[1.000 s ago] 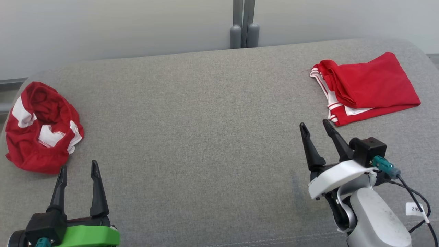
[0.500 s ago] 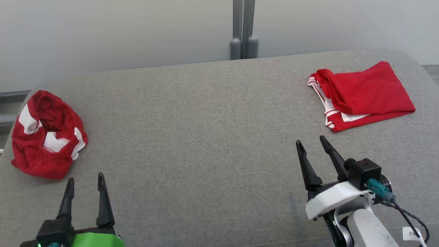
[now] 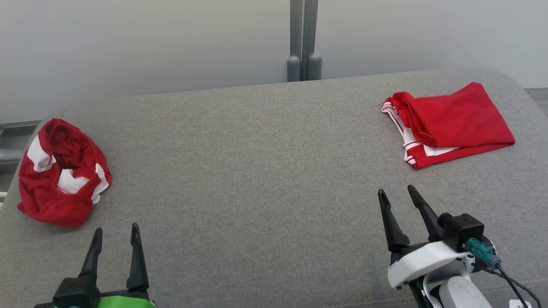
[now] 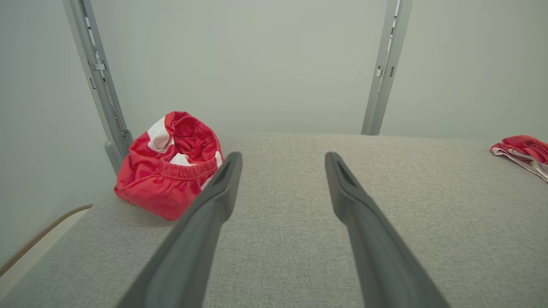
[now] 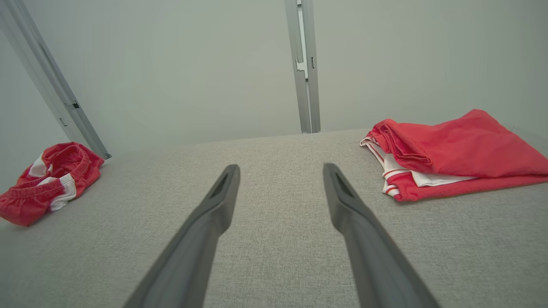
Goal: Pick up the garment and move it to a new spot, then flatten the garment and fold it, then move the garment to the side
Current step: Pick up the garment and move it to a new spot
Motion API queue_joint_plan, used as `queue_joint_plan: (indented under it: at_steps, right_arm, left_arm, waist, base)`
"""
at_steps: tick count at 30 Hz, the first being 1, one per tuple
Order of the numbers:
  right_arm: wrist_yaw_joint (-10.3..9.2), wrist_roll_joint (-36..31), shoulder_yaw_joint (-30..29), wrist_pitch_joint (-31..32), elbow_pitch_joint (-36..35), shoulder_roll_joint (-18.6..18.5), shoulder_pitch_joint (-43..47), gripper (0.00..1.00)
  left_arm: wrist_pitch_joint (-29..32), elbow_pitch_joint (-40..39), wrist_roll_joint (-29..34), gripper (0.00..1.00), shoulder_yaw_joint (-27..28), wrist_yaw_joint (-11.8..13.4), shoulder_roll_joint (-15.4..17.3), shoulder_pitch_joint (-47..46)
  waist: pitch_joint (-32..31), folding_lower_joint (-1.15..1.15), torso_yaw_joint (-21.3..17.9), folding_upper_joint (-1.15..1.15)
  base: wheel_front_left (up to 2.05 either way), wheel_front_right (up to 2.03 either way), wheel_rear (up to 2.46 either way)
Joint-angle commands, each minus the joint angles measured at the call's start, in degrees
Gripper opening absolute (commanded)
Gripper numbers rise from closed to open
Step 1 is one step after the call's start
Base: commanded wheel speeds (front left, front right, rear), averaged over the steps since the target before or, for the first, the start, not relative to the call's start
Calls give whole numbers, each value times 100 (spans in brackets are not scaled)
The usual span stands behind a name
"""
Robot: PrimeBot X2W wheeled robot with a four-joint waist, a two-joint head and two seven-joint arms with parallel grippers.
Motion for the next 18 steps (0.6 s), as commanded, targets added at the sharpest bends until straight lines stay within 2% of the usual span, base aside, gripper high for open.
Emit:
queue_joint_plan:
  at_steps: [1,18]
  right_arm:
    - [-2,36,-8,-24,-34,-4,65,100]
    - [-2,54,-39,-24,18,-3,78,100]
  left_arm:
    - [-9,16,-40,100,11,-20,12,28]
    - [-9,49,-39,100,40,-28,-3,33]
  waist:
    - [-13,0,10,0]
    - [-88,0,42,0]
  base:
    - [0,0,0]
    - [0,0,0]
